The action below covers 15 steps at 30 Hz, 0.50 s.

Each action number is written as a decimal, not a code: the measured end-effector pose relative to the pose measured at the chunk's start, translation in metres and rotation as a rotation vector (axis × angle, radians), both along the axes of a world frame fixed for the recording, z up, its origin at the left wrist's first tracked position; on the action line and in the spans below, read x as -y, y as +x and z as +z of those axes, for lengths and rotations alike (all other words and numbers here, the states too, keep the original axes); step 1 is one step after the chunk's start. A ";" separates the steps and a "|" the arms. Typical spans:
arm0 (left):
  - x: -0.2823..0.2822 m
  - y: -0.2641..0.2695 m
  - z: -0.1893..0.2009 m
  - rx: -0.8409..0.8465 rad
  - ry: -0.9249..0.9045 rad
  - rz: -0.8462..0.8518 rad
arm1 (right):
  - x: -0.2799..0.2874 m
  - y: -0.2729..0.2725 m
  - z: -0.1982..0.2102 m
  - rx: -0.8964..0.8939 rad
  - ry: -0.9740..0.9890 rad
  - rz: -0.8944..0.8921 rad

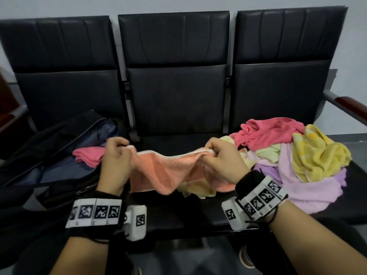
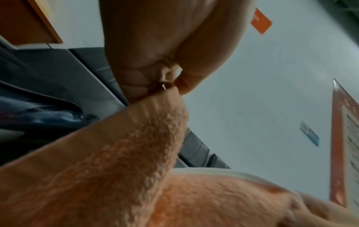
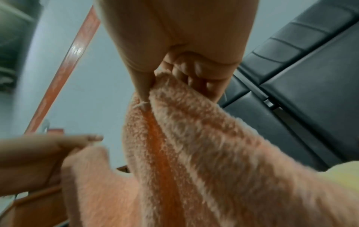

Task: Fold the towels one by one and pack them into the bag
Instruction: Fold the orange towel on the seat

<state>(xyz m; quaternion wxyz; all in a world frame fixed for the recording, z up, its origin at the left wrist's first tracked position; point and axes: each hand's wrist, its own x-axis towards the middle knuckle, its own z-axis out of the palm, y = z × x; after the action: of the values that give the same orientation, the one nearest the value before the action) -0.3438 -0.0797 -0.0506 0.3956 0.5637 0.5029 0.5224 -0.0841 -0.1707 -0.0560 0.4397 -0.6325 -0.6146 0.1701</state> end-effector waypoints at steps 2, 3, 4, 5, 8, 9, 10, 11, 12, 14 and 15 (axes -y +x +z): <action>0.015 0.015 -0.001 -0.154 0.028 -0.164 | 0.000 -0.007 -0.011 0.018 -0.073 0.049; 0.021 0.022 -0.002 -0.217 0.035 -0.234 | 0.000 -0.010 -0.016 0.028 -0.094 0.067; 0.028 0.028 -0.001 -0.257 0.033 -0.304 | 0.001 -0.013 -0.019 0.035 -0.107 0.079; 0.034 0.035 -0.001 -0.292 0.039 -0.372 | 0.002 -0.015 -0.022 0.037 -0.116 0.090; 0.045 0.052 -0.005 -0.425 0.116 -0.544 | 0.005 -0.019 -0.023 0.037 -0.167 0.137; 0.047 0.055 -0.006 -0.453 0.133 -0.573 | 0.006 -0.019 -0.023 0.043 -0.182 0.157; 0.047 0.058 -0.007 -0.468 0.142 -0.595 | 0.007 -0.018 -0.023 0.059 -0.190 0.173; 0.047 0.060 -0.008 -0.481 0.152 -0.614 | 0.008 -0.018 -0.022 0.078 -0.195 0.185; 0.048 0.061 -0.009 -0.498 0.167 -0.633 | 0.009 -0.016 -0.021 0.088 -0.203 0.196; 0.047 0.062 -0.011 -0.524 0.190 -0.666 | 0.011 -0.014 -0.020 0.070 -0.232 0.225; 0.047 0.062 -0.012 -0.524 0.187 -0.674 | 0.012 -0.013 -0.019 0.056 -0.245 0.241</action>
<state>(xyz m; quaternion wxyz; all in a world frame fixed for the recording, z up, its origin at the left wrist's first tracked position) -0.2816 -0.1263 -0.0630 0.3503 0.8433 0.3244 0.2468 -0.0971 -0.1826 -0.0752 0.3186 -0.6076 -0.6725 0.2775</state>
